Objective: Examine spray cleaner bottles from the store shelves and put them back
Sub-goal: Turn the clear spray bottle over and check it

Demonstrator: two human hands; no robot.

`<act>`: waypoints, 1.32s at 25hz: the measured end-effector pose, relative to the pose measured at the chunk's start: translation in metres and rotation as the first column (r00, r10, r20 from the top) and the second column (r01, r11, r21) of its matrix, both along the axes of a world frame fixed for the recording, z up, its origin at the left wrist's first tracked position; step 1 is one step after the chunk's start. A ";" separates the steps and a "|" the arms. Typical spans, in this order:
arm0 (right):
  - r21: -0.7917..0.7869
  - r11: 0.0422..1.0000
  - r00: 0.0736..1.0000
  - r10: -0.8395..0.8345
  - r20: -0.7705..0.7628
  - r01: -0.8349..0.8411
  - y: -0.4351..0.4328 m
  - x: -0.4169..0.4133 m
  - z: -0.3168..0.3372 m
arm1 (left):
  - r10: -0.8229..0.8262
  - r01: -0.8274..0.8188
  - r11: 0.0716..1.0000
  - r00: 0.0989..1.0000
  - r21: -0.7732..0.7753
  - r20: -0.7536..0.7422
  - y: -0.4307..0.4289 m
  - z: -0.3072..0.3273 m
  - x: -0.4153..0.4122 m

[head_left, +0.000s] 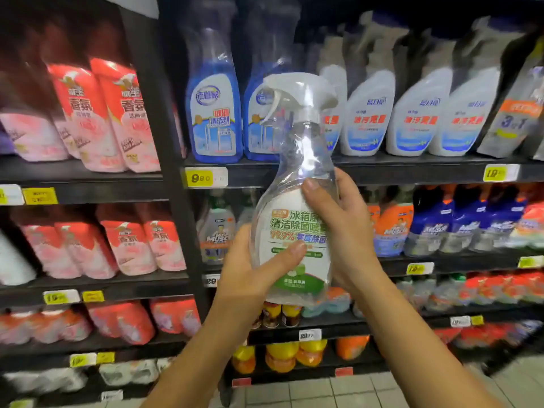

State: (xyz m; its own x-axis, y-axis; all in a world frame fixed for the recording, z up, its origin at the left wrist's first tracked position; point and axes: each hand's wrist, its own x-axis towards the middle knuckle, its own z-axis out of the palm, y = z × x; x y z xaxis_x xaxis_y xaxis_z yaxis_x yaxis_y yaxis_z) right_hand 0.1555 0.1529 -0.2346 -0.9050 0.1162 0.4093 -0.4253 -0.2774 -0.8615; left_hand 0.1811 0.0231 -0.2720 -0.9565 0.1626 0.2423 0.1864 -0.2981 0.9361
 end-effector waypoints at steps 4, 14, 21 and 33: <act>0.046 0.998 0.993 0.036 0.111 -0.042 0.012 0.018 -0.035 | -0.028 0.026 1.000 0.986 0.015 0.167 0.006 -0.027 0.019; 0.176 0.925 0.925 0.289 0.245 -0.336 0.071 0.043 -0.069 | -0.035 0.036 0.999 0.969 -0.002 0.244 0.040 -0.045 0.032; 0.127 0.974 0.966 0.162 0.201 -0.190 0.080 0.047 -0.068 | -0.078 0.091 0.993 0.984 -0.079 0.161 0.043 -0.051 0.035; 0.325 0.946 0.993 -0.053 0.107 0.015 0.089 0.034 -0.002 | -0.150 0.156 0.986 0.983 -0.056 0.103 0.038 -0.081 0.059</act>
State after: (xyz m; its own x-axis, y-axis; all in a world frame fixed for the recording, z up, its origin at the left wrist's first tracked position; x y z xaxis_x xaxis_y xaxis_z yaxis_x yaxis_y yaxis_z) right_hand 0.1899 0.2418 -0.2364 -0.9452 0.0263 0.3255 -0.3244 0.0367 -0.9452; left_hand 0.2403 0.0612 -0.3527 -0.9376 0.3212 0.1329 0.0493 -0.2555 0.9655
